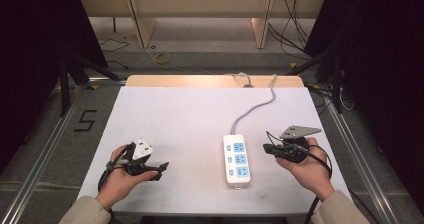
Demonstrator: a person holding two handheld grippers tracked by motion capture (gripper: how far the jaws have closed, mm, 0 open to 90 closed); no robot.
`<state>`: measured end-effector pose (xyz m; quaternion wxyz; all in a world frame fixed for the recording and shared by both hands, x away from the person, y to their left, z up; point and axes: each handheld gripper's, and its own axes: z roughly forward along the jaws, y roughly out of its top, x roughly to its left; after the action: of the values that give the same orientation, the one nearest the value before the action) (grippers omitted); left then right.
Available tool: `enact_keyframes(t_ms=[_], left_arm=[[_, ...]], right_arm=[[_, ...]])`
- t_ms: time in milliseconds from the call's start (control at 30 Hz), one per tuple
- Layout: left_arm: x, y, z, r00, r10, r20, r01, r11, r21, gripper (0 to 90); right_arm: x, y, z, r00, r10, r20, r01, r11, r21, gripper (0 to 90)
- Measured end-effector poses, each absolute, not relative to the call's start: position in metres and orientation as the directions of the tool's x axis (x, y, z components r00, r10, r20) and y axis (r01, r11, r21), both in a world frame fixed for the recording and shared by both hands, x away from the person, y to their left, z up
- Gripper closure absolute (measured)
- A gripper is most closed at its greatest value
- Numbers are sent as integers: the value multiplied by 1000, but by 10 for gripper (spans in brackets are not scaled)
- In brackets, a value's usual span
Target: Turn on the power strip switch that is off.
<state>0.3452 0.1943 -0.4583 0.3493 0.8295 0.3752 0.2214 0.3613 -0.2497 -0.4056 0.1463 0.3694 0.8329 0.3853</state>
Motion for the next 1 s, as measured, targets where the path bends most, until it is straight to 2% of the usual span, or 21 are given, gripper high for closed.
enact_keyframes(t_ms=[1000], left_arm=[[345, 194, -458, 619, 778, 104, 468, -472, 747, 168]], right_arm=[[372, -241, -398, -682, 729, 49, 515, 431, 741, 900]])
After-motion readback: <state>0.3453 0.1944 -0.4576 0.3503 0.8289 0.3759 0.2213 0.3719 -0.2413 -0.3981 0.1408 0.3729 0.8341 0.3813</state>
